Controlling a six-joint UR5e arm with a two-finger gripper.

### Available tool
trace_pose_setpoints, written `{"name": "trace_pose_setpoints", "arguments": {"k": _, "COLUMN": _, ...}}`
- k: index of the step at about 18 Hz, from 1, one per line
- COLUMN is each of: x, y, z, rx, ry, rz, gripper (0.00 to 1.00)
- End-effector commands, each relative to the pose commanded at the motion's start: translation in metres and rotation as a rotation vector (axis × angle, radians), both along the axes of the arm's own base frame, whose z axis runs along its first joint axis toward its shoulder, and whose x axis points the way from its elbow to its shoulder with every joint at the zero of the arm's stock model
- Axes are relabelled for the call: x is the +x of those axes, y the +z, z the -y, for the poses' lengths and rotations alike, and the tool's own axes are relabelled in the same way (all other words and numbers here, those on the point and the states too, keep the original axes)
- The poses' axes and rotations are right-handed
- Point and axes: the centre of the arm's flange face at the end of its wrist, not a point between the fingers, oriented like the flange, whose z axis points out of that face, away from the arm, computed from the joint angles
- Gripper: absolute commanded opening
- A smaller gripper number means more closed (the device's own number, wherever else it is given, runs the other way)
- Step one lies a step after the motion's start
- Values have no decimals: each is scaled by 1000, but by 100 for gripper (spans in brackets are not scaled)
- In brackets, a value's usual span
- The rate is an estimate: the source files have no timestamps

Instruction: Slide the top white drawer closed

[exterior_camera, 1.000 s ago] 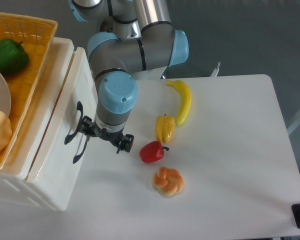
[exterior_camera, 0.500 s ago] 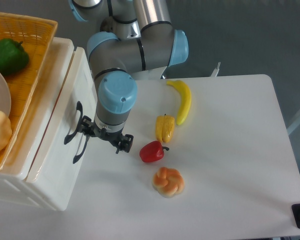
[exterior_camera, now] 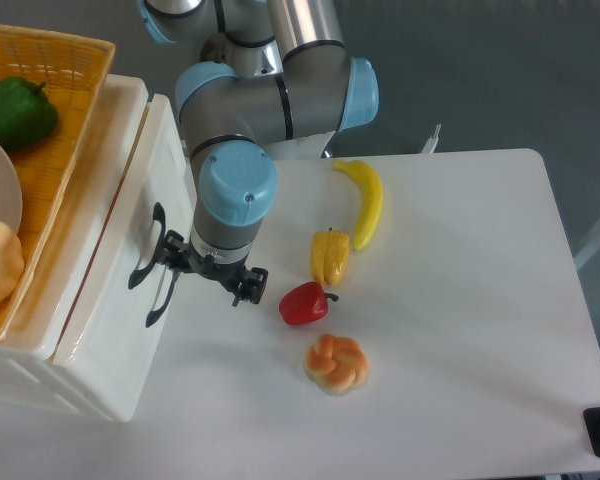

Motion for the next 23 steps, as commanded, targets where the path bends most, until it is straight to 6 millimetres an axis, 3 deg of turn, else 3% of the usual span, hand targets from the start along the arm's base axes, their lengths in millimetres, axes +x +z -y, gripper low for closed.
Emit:
{"name": "trace_pose_setpoints", "arguments": {"k": 17, "x": 10, "y": 4, "z": -4, "rx": 15, "ry": -3, "rz": 14, "gripper": 100}}
{"name": "trace_pose_setpoints", "arguments": {"k": 23, "x": 3, "y": 7, "z": -1, "rx": 19, "ry": 1, "rz": 9, "gripper": 100}}
